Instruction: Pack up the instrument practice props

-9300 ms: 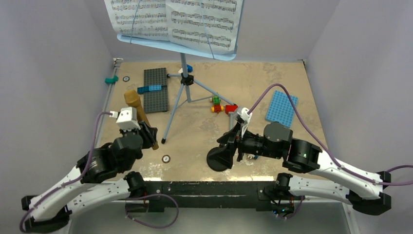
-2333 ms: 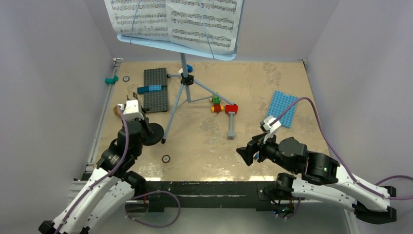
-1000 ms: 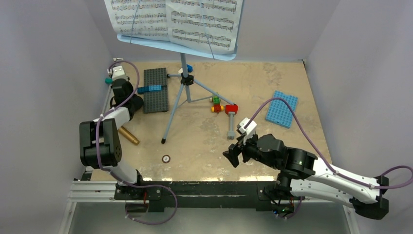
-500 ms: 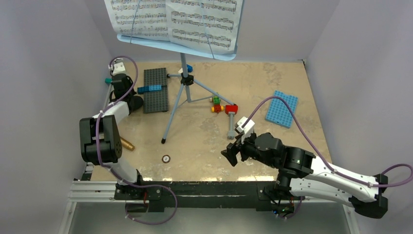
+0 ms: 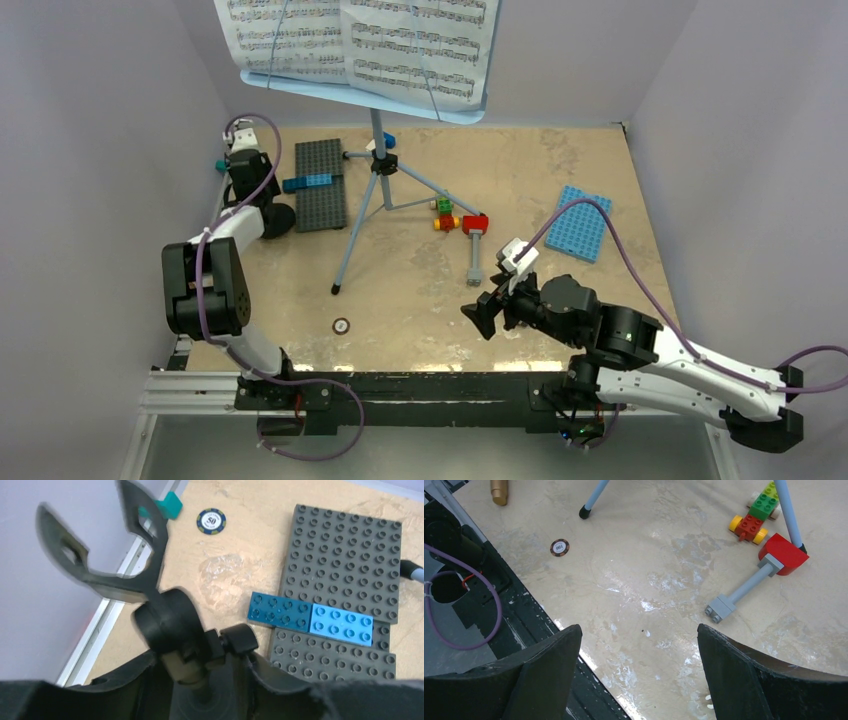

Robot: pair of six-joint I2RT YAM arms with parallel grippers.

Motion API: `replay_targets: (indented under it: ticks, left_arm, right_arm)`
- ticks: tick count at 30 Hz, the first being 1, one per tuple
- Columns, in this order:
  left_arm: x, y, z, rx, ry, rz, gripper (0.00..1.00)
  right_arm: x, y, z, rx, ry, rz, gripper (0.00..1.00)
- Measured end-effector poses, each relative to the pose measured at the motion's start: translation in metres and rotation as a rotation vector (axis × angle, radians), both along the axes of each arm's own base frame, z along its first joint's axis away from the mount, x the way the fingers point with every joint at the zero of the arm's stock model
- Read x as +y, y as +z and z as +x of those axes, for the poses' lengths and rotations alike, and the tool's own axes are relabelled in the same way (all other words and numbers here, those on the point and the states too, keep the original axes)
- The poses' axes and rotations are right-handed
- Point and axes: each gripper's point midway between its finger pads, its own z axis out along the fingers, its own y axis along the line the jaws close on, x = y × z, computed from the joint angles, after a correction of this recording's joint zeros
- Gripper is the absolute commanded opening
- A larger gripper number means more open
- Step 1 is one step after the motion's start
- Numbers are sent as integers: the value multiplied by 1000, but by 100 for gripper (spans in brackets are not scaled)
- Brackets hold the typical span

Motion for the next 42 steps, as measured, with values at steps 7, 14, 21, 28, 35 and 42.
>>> replay_targets:
  ticks: [7, 14, 21, 28, 35, 42]
  left_arm:
    - [-1, 7, -6, -8, 5, -7, 60]
    - [-6, 26, -34, -60, 35, -44, 70]
    - [-23, 77, -72, -180, 59, -88, 75]
    - [-51, 117, -119, -230, 39, -117, 97]
    - [-102, 161, -159, -383, -178, -209, 100]
    - [-221, 125, -185, -301, -636, -332, 100]
  right_arm:
    - [-1, 1, 0, -4, 0, 2, 90]
    - [-3, 4, -1, -7, 1, 13, 90]
    - [-2, 5, -3, 1, 7, 28, 90]
    - [-4, 9, -9, 18, 19, 60, 90]
    - [-7, 12, -11, 27, 10, 82, 90]
    - [-7, 9, -12, 61, -5, 99, 89]
